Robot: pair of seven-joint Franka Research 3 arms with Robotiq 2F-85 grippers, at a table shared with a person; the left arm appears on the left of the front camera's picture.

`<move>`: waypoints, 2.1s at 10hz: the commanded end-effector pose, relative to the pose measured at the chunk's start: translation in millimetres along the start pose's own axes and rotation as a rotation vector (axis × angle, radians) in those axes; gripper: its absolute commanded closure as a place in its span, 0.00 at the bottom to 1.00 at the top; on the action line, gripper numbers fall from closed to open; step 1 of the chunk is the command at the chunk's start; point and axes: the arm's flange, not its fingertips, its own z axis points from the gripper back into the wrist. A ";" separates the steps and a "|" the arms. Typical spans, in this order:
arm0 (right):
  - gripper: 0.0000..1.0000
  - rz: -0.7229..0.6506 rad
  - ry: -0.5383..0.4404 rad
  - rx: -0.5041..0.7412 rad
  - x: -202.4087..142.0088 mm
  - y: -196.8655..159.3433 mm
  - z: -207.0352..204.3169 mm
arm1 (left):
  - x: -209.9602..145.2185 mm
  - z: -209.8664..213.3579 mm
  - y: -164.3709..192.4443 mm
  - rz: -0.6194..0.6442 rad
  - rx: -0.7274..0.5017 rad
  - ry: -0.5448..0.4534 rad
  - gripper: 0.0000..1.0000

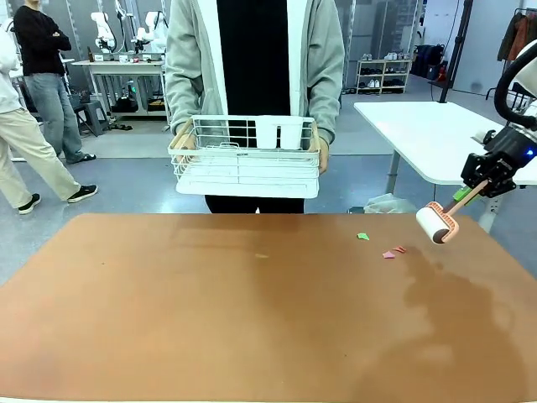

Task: Clean the table.
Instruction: Clean the table with the Lint Roller when the human lifts the Dish drying rack.

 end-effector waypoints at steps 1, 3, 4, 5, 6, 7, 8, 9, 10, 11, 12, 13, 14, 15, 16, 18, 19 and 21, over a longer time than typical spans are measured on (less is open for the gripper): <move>0.79 0.023 -0.019 0.025 11.8 -3.6 -10.6 | -1.8 2.8 -1.9 -0.019 -0.025 -0.007 0.00; 0.79 0.022 -0.023 0.034 13.4 -9.7 -20.9 | -1.8 2.8 -1.9 -0.019 -0.025 -0.007 0.00; 0.79 0.016 -0.030 0.028 14.8 -13.3 -26.0 | -1.8 2.8 -1.9 -0.019 -0.025 -0.007 0.00; 0.79 0.013 -0.027 0.043 15.2 -17.6 -31.2 | -1.8 2.8 -1.9 -0.019 -0.025 -0.007 0.00; 0.79 0.012 -0.028 0.054 14.3 -21.4 -39.4 | -1.8 2.8 -1.9 -0.019 -0.025 -0.007 0.00; 0.79 0.010 -0.033 0.075 13.0 -27.0 -47.3 | -1.8 2.8 -1.9 -0.019 -0.025 -0.007 0.00; 0.79 0.017 -0.037 0.081 8.4 -30.6 -56.2 | -1.8 2.8 -1.9 -0.019 -0.025 -0.007 0.00; 0.79 0.023 -0.039 0.089 2.4 -32.7 -64.7 | -1.8 2.8 -1.9 -0.019 -0.025 -0.007 0.00; 0.79 0.023 -0.033 0.100 -3.2 -35.1 -72.6 | -1.8 2.8 -1.9 -0.019 -0.025 -0.007 0.00; 0.79 0.020 -0.025 0.103 -4.1 -36.0 -76.9 | -1.8 2.8 -1.9 -0.019 -0.025 -0.007 0.00; 0.79 0.022 -0.024 0.100 -4.1 -33.3 -78.7 | -1.8 2.8 -1.9 -0.019 -0.025 -0.007 0.00; 0.79 0.025 -0.002 0.104 -2.7 -26.9 -83.9 | -1.8 2.8 -1.9 -0.019 -0.025 -0.007 0.00; 0.79 0.045 0.043 0.102 0.8 -14.6 -96.1 | -1.8 2.8 -1.9 -0.019 -0.025 -0.007 0.00; 0.79 0.048 0.066 0.126 4.6 0.8 -110.5 | -1.8 2.8 -1.9 -0.019 -0.025 -0.007 0.00; 0.79 0.058 0.084 0.163 7.1 20.6 -125.4 | -1.8 2.8 -1.9 -0.019 -0.025 -0.007 0.00; 0.79 0.061 0.113 0.180 6.0 61.0 -162.0 | -1.8 2.8 -1.9 -0.019 -0.025 -0.007 0.00; 0.79 0.032 0.113 0.205 6.7 73.0 -175.0 | -1.8 2.8 -1.9 -0.019 -0.025 -0.007 0.00; 0.79 -0.008 0.076 0.247 5.5 95.6 -188.7 | -1.8 2.8 -1.9 -0.019 -0.025 -0.007 0.00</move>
